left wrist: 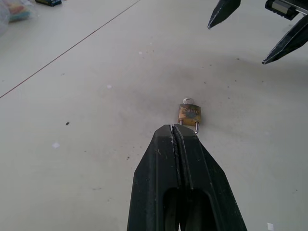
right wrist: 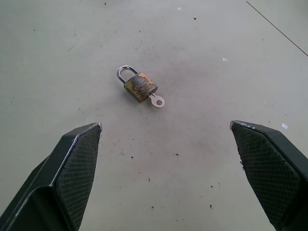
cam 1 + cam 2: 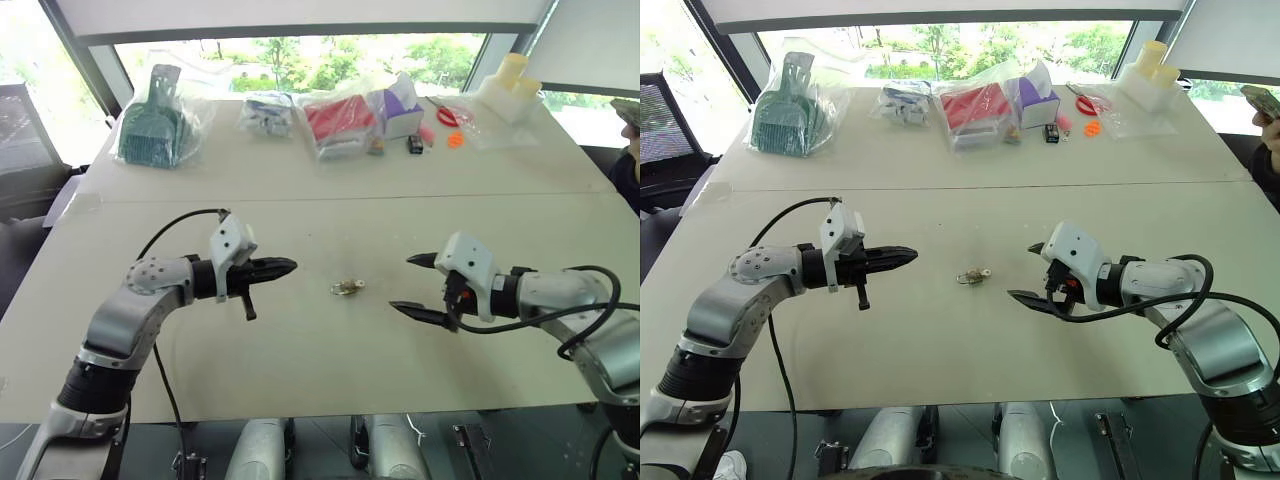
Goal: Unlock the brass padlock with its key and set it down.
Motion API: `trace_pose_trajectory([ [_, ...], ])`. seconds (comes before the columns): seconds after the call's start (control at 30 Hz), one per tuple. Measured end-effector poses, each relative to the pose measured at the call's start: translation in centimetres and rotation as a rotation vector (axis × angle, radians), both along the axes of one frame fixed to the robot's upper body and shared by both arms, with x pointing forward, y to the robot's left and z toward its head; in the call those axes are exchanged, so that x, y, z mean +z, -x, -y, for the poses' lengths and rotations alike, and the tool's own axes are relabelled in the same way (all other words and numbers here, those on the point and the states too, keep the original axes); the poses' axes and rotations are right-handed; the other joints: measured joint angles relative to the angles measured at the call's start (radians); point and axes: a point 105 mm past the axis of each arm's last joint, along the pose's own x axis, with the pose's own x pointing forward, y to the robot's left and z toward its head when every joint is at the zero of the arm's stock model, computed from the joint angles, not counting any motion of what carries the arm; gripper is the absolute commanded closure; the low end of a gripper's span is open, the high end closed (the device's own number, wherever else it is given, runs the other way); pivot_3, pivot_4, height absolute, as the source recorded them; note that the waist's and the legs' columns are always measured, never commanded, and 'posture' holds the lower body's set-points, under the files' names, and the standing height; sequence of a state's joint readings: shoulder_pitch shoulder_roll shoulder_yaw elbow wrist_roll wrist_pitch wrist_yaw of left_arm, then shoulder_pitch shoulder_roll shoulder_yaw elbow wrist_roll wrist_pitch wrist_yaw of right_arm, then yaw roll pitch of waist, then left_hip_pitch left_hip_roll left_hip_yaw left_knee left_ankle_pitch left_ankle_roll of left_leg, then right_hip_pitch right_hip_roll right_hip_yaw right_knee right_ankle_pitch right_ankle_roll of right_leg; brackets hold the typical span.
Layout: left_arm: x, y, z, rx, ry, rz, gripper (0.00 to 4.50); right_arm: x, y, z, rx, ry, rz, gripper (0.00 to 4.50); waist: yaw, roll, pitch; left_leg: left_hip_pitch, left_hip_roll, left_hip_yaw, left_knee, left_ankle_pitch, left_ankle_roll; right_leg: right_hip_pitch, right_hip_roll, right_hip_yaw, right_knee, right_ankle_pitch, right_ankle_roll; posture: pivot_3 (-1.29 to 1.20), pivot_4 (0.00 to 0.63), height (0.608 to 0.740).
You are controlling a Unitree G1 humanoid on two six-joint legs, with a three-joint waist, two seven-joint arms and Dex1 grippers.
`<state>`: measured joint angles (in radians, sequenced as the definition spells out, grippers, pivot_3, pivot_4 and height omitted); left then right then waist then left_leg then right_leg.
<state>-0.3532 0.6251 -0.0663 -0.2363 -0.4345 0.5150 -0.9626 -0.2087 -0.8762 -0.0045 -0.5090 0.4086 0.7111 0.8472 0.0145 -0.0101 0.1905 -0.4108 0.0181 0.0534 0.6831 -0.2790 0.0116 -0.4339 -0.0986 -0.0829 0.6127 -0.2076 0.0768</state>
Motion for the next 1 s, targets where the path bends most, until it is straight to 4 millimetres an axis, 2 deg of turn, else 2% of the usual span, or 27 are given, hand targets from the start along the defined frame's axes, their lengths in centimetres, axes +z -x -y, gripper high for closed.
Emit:
trace_pose_trajectory([
  [0.23,-0.5,0.2,0.6,-0.014,-0.004,-0.011,4.50,-0.2,0.1,-0.4,0.002,-0.009,0.001,0.06,0.000,0.000,0.000,0.000,0.000,0.000,0.000,0.000,0.000,0.000,0.000,0.000,0.000,0.000,0.000,0.00,0.150,0.740],
  [0.4,-1.8,0.5,1.6,-0.010,0.001,-0.030,4.50,-0.3,0.2,-0.7,0.009,-0.006,-0.002,0.06,0.001,0.000,0.000,0.000,0.000,0.000,0.000,0.000,0.000,0.000,0.000,0.000,0.000,0.000,0.000,0.00,0.150,0.740],
  [0.5,-2.0,0.3,2.5,-0.001,0.012,-0.011,3.70,-0.4,0.2,-0.8,0.008,-0.006,0.001,0.00,0.002,0.000,0.000,0.000,0.000,0.000,0.001,0.000,0.000,0.001,0.000,0.000,0.000,0.000,0.000,0.00,0.150,0.740],
  [0.67,-4.2,-0.6,5.4,0.000,0.022,-0.019,1.28,-0.4,0.3,-1.0,-0.001,-0.013,0.008,0.00,0.004,0.000,0.000,0.000,-0.001,0.000,0.001,0.000,0.000,0.001,0.000,0.000,0.000,0.000,0.000,0.00,0.150,0.740],
  [0.73,-5.2,-0.7,6.7,-0.022,0.010,-0.018,0.14,-0.4,0.5,-1.2,-0.003,-0.012,0.010,0.00,0.002,0.000,0.000,0.000,-0.001,0.000,0.001,0.000,0.000,0.001,0.000,0.000,0.000,0.000,0.000,0.00,0.150,0.740],
  [0.83,-6.1,-1.1,7.8,-0.051,-0.018,0.002,0.02,-0.7,0.9,-1.2,-0.007,-0.007,0.003,0.00,0.001,0.000,0.000,0.001,-0.001,0.000,0.001,0.000,0.000,0.001,0.000,0.000,0.001,0.000,0.000,0.00,0.150,0.740],
  [1.0,-6.9,-2.2,8.2,-0.048,-0.049,0.030,0.02,-1.1,1.3,-1.1,-0.027,0.000,-0.006,0.00,0.001,0.000,0.000,0.001,-0.001,0.000,0.001,0.000,0.000,0.001,0.000,0.000,0.001,0.000,0.000,0.00,0.150,0.740],
])
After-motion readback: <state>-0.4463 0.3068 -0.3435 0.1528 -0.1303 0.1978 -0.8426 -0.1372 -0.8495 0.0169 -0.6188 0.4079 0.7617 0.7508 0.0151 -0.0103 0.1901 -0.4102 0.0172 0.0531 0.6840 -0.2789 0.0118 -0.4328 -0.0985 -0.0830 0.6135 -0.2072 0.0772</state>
